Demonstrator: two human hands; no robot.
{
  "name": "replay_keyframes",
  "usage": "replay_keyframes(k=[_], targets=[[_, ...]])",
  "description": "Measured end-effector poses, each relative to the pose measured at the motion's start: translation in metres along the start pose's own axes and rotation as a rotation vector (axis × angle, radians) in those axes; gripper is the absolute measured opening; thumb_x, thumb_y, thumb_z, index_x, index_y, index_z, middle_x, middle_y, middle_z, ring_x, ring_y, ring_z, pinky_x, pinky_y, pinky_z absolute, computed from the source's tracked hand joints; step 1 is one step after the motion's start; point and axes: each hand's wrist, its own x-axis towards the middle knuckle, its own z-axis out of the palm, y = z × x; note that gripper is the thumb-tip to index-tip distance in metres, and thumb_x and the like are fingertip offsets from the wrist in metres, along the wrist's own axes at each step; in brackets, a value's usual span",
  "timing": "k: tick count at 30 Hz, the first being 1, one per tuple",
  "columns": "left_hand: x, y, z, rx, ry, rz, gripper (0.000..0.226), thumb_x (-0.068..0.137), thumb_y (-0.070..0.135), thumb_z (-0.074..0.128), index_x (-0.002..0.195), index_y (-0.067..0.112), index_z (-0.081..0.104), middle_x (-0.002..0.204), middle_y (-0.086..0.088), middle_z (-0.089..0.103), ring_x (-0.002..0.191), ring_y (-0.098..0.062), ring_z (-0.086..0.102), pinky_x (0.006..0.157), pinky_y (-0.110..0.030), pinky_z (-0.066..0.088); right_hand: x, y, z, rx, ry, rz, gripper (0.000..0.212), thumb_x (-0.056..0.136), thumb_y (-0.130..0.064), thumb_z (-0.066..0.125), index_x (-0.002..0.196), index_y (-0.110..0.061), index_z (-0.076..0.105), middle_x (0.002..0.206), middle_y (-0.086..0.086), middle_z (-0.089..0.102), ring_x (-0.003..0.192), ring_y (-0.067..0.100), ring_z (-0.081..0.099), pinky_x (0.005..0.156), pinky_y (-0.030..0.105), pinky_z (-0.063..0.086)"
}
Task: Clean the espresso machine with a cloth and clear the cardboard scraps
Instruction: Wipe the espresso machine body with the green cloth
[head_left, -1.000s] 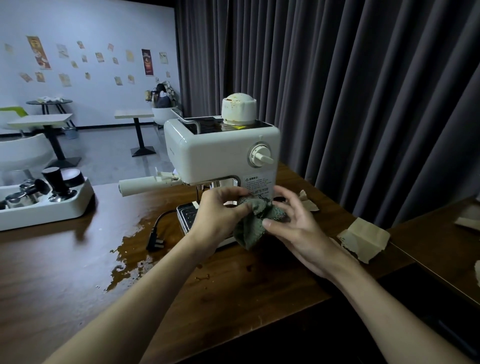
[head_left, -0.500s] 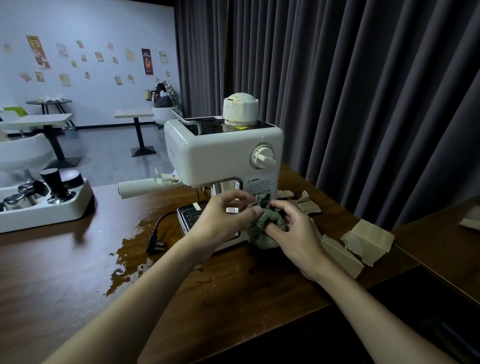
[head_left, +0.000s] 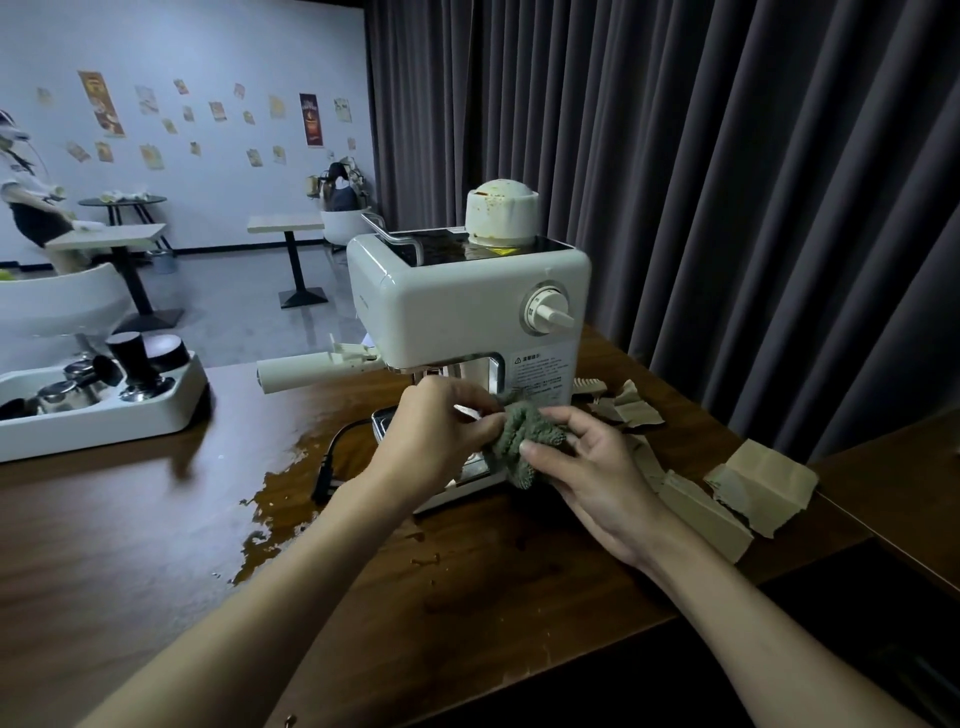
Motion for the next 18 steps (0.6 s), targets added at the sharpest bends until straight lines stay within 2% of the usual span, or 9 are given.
replay_keyframes(k=[2,3,5,7,9,11,14,16,18], targets=[[-0.003,0.002,-0.01,0.184,0.016,0.103,0.016,0.093,0.026,0.071,0.105,0.017,0.077,0.093,0.005,0.076,0.074,0.0,0.07,0.071,-0.03,0.062,0.002,0.005,0.001,-0.127,0.066,-0.012,0.028,0.082,0.001,0.07,0.103,-0.018,0.068,0.112,0.009,0.07,0.107,0.022,0.066,0.093,0.04,0.054],[-0.005,0.004,-0.017,0.246,0.069,0.194,0.016,0.094,0.024,0.07,0.107,0.017,0.076,0.094,0.006,0.074,0.075,-0.002,0.069,0.072,-0.032,0.061,0.002,0.008,0.002,-0.217,0.094,-0.029,0.026,0.082,-0.001,0.072,0.1,-0.019,0.069,0.106,0.005,0.071,0.105,0.019,0.067,0.09,0.037,0.055],[-0.007,0.014,-0.034,0.274,0.217,0.44,0.013,0.095,0.015,0.067,0.105,0.013,0.075,0.096,0.002,0.069,0.075,-0.008,0.065,0.07,-0.031,0.059,0.001,0.013,0.008,-0.434,0.118,-0.049,0.024,0.083,-0.003,0.071,0.099,-0.02,0.067,0.1,-0.004,0.07,0.099,0.009,0.064,0.084,0.02,0.053],[-0.005,0.022,-0.05,0.29,0.377,0.618,0.016,0.094,0.012,0.065,0.107,0.007,0.073,0.107,-0.009,0.065,0.093,-0.017,0.06,0.079,-0.03,0.052,-0.001,0.024,0.02,-0.647,0.106,-0.061,0.026,0.084,-0.006,0.072,0.1,-0.024,0.063,0.099,-0.016,0.062,0.094,-0.004,0.055,0.076,0.006,0.044],[0.004,0.024,-0.063,0.41,0.482,0.618,0.032,0.092,0.021,0.064,0.122,0.012,0.068,0.13,-0.016,0.055,0.122,-0.025,0.046,0.099,-0.036,0.04,0.0,0.042,0.032,-0.769,0.09,-0.074,0.03,0.083,-0.009,0.073,0.106,-0.027,0.062,0.105,-0.014,0.062,0.097,-0.005,0.054,0.075,0.002,0.041],[0.015,0.021,-0.073,0.477,0.423,0.523,0.046,0.092,0.032,0.06,0.136,0.021,0.057,0.149,-0.01,0.043,0.142,-0.027,0.031,0.115,-0.047,0.027,0.003,0.057,0.044,-0.865,0.052,-0.08,0.04,0.084,-0.013,0.074,0.118,-0.026,0.057,0.118,-0.006,0.06,0.109,0.005,0.055,0.085,0.009,0.043],[0.025,0.012,-0.078,0.329,0.246,0.455,0.045,0.094,0.033,0.056,0.137,0.022,0.054,0.149,0.002,0.046,0.148,-0.021,0.028,0.119,-0.053,0.028,0.009,0.073,0.06,-0.996,0.016,-0.098,0.039,0.085,-0.016,0.074,0.119,-0.018,0.055,0.123,0.0,0.051,0.109,0.013,0.052,0.091,0.02,0.043],[0.027,0.005,-0.076,0.34,0.254,0.473,0.041,0.093,0.03,0.057,0.133,0.018,0.057,0.149,0.001,0.047,0.148,-0.021,0.028,0.119,-0.052,0.031,0.013,0.079,0.065,-1.037,0.028,-0.109,0.035,0.085,-0.016,0.074,0.115,-0.016,0.056,0.12,0.001,0.045,0.104,0.016,0.05,0.089,0.021,0.043],[0.029,0.001,-0.077,0.342,0.261,0.465,0.046,0.09,0.025,0.058,0.135,0.018,0.054,0.156,-0.001,0.039,0.148,-0.022,0.03,0.116,-0.053,0.036,0.017,0.082,0.064,-1.058,0.042,-0.105,0.031,0.086,-0.014,0.073,0.112,-0.015,0.057,0.118,0.0,0.045,0.1,0.016,0.051,0.085,0.018,0.044]])
